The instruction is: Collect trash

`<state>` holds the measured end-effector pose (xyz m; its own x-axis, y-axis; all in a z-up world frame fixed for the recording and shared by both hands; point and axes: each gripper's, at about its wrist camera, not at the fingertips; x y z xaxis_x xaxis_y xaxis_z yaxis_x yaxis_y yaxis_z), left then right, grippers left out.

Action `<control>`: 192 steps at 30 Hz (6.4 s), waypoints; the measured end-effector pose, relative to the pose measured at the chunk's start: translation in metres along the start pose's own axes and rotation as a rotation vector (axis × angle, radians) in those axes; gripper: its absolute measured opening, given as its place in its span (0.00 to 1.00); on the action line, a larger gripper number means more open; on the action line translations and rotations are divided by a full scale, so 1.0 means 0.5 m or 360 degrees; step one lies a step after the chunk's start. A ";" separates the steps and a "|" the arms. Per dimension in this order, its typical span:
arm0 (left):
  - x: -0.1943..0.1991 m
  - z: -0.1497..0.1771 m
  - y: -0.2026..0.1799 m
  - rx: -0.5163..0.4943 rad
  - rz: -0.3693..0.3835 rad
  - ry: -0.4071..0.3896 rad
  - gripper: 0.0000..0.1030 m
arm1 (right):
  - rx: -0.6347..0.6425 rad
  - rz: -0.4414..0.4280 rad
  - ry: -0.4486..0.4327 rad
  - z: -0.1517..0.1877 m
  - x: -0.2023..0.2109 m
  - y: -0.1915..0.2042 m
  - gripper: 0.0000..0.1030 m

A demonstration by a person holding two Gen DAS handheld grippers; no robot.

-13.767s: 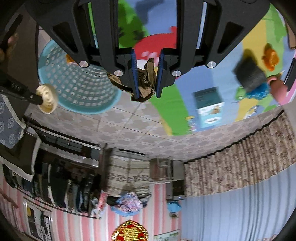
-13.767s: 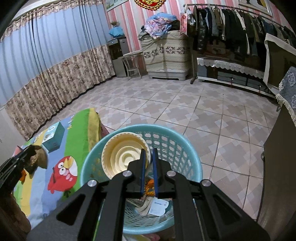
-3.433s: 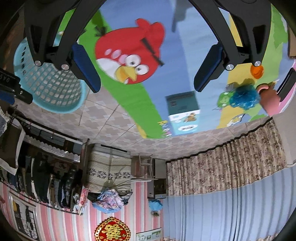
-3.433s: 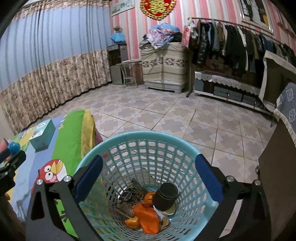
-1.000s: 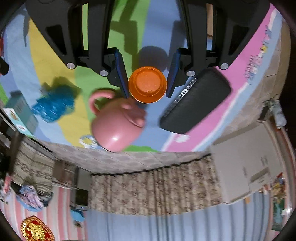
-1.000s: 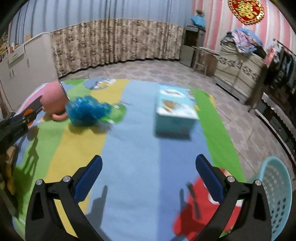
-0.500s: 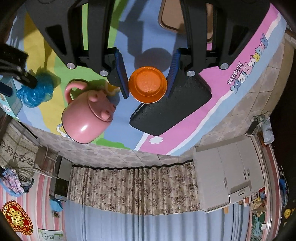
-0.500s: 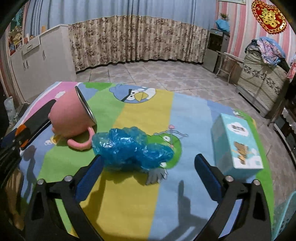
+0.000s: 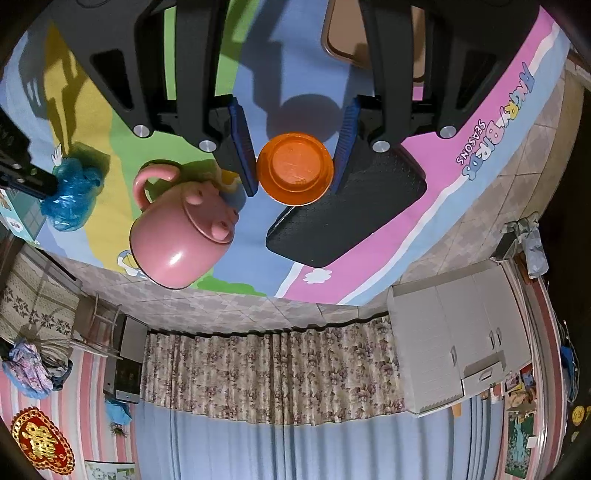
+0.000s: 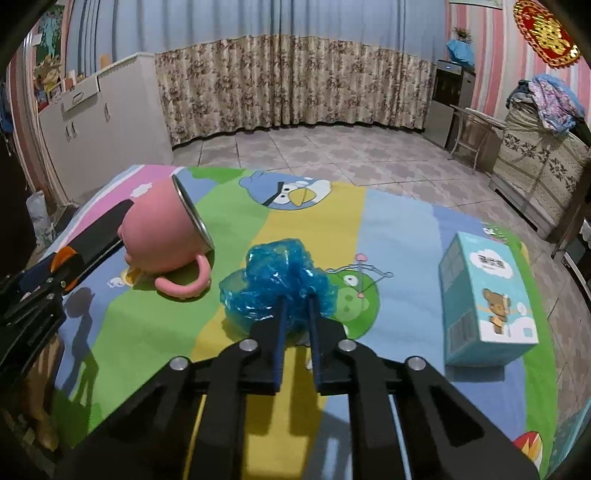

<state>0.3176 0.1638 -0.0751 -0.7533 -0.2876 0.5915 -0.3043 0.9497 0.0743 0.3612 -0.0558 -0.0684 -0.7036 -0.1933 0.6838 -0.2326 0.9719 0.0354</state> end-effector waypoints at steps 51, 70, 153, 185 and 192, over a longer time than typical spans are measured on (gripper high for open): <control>0.326 0.022 -0.391 -0.0355 0.0663 -0.0193 0.38 | -0.0814 0.0714 -0.0498 0.384 0.541 -0.605 0.09; 0.478 0.170 -0.766 -0.0768 0.1235 -0.0112 0.38 | -0.0947 0.0692 -0.0431 0.414 0.523 -0.664 0.09; 0.591 0.188 -0.208 -0.0258 0.0577 -0.0340 0.95 | -0.0616 0.0558 -0.0490 0.428 0.578 -0.352 0.96; 0.597 0.283 -0.170 -0.0253 0.0582 -0.0397 0.95 | -0.0340 0.0490 -0.0566 0.457 0.596 -0.214 0.96; 0.602 0.289 -0.178 -0.0274 0.0579 -0.0411 0.95 | -0.0338 0.0494 -0.0583 0.455 0.597 -0.214 0.96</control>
<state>0.0337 -0.0251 -0.0199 -0.9200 0.0667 0.3863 0.0908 0.9949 0.0445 0.0231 -0.2482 -0.0339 -0.9154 0.1106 0.3871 0.1384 0.9894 0.0447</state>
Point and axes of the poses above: each gripper's, at about its wrist camera, not at the fingertips, and x roughly against the way its jaws point, y to its left, z to its underside, and after that the axes turned 2 degrees about -x, right-handed
